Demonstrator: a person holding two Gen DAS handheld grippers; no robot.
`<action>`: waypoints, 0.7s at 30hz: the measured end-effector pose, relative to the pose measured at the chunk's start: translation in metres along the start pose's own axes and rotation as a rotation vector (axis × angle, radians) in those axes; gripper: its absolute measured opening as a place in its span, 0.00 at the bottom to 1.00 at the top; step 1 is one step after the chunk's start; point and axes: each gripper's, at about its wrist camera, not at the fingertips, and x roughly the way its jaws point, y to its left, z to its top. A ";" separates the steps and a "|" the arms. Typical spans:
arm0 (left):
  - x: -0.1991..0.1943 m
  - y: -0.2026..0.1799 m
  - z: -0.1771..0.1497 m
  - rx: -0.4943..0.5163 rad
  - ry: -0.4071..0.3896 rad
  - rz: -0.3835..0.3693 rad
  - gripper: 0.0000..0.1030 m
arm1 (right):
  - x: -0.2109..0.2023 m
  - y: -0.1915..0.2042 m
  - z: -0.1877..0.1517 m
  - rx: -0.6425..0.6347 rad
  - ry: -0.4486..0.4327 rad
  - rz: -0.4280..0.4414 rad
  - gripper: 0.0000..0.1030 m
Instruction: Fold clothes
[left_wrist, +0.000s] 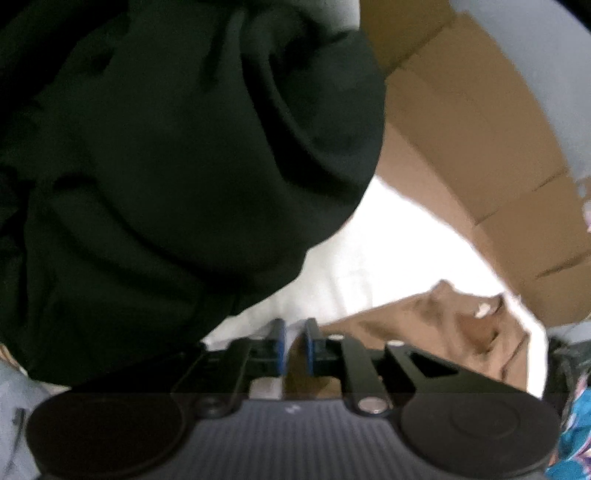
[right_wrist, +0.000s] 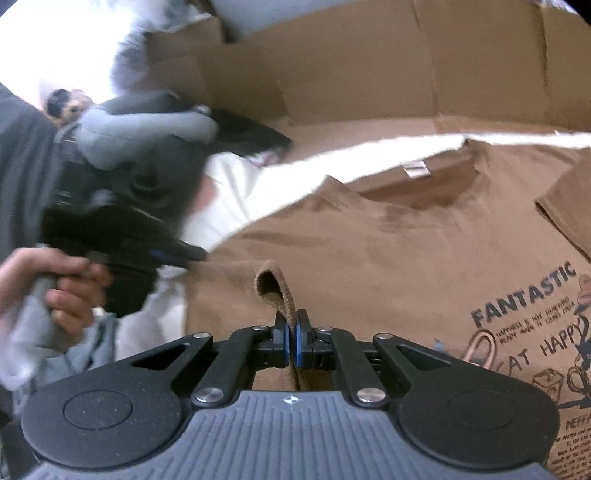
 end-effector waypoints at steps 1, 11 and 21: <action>-0.005 0.002 -0.001 -0.009 -0.013 -0.015 0.39 | 0.002 -0.003 -0.001 0.013 0.004 0.000 0.04; -0.040 0.014 -0.025 0.078 -0.073 0.008 0.31 | 0.021 -0.024 -0.002 0.122 0.031 0.017 0.15; -0.037 0.001 -0.047 0.201 -0.028 -0.014 0.30 | 0.038 -0.042 0.008 0.192 0.038 0.038 0.02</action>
